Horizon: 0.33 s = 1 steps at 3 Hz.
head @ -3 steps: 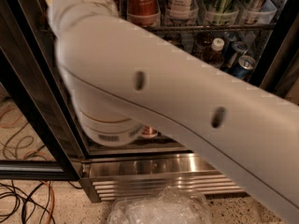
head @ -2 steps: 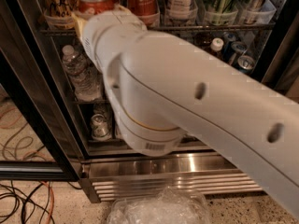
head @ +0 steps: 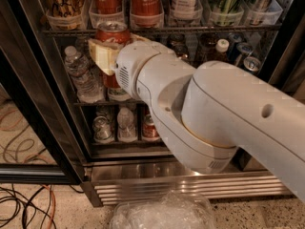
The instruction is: Pick coke can from top shelf of fridge
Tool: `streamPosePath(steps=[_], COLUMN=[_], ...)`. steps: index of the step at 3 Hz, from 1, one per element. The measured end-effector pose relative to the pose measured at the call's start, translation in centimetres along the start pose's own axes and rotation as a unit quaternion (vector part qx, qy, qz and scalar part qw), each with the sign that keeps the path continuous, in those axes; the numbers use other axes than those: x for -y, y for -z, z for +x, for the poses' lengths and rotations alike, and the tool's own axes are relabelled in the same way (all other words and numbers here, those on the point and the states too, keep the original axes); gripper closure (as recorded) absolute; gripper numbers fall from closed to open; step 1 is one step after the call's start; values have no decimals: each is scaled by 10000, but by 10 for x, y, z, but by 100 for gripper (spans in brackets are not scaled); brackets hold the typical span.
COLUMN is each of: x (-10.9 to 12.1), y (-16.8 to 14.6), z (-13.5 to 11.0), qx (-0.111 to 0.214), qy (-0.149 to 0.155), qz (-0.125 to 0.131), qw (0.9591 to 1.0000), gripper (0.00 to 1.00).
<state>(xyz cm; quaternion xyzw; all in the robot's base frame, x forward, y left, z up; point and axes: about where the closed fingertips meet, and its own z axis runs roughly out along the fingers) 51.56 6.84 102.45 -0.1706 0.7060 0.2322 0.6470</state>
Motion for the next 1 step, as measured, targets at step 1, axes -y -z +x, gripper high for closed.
streamPosePath(steps=[1], x=[-18], y=[2], z=[-7], qx=[88], qy=[-13], qz=[-341], qw=[9994], gripper=[100])
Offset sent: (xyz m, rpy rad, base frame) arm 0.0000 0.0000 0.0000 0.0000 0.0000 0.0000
